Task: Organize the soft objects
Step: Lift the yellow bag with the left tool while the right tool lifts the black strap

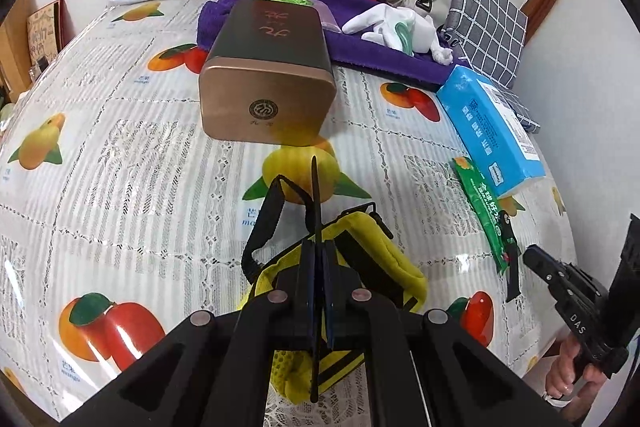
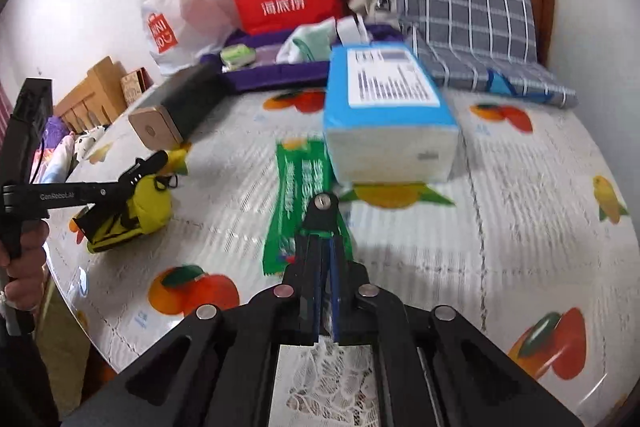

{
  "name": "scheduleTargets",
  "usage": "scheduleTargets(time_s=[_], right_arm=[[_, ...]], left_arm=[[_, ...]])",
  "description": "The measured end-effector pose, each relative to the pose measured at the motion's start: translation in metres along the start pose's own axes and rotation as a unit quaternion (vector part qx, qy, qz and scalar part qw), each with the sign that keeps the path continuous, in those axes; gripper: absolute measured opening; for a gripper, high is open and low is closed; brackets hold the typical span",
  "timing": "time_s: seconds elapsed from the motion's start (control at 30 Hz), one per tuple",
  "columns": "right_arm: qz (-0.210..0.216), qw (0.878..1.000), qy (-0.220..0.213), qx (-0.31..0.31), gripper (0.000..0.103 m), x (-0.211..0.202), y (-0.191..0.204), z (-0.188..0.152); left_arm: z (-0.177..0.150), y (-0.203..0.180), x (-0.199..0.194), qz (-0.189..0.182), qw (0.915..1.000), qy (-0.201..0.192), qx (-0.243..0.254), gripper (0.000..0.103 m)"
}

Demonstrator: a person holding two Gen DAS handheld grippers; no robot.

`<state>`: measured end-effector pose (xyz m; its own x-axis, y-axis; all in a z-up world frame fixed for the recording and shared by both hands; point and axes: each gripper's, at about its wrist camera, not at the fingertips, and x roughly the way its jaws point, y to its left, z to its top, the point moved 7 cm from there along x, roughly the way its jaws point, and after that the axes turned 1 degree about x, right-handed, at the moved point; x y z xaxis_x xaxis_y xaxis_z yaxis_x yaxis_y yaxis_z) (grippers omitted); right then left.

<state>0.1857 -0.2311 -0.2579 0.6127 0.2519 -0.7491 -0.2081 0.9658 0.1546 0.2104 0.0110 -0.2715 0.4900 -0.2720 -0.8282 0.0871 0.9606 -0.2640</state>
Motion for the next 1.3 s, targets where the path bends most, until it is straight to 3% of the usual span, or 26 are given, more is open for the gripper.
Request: scheduleTargets(time_s=[0.1,0.17,0.3,0.47,0.6,0.67,1.07,1.3], right_arm=[[0.003,1.000,0.004,0.008,0.011,0.005,-0.001,-0.002],[-0.003,1.000,0.014,0.007,0.018,0.011,0.000,-0.004],[-0.009,1.000,0.017,0.005,0.019,0.019,0.005,-0.008],[-0.009,1.000,0.015,-0.006,0.035,0.021,0.013,-0.008],[-0.024,0.999,0.008,-0.024,0.036,0.025,0.017,-0.007],[-0.042,0.998,0.005,-0.039,0.023,0.026,0.019,-0.006],[-0.008,1.000,-0.030,0.003,0.023,-0.016,0.009,0.012],[-0.025,0.998,-0.044,0.025,0.023,-0.040,-0.012,0.025]], left_arm=[[0.000,-0.001,-0.001,0.000,1.0000,0.001,-0.001,0.004],[0.000,-0.001,-0.001,0.000,1.0000,0.002,0.000,0.004],[-0.001,-0.003,0.000,0.001,1.0000,0.005,0.002,0.004],[0.000,-0.005,0.004,0.003,1.0000,0.007,0.006,0.004],[-0.001,-0.004,0.015,0.001,0.9999,0.011,0.000,0.004],[0.000,-0.005,0.014,0.003,1.0000,0.009,0.002,0.004],[0.015,-0.005,-0.029,0.001,0.9997,-0.026,0.001,0.004],[0.027,0.006,-0.045,0.009,0.9990,-0.039,-0.018,0.004]])
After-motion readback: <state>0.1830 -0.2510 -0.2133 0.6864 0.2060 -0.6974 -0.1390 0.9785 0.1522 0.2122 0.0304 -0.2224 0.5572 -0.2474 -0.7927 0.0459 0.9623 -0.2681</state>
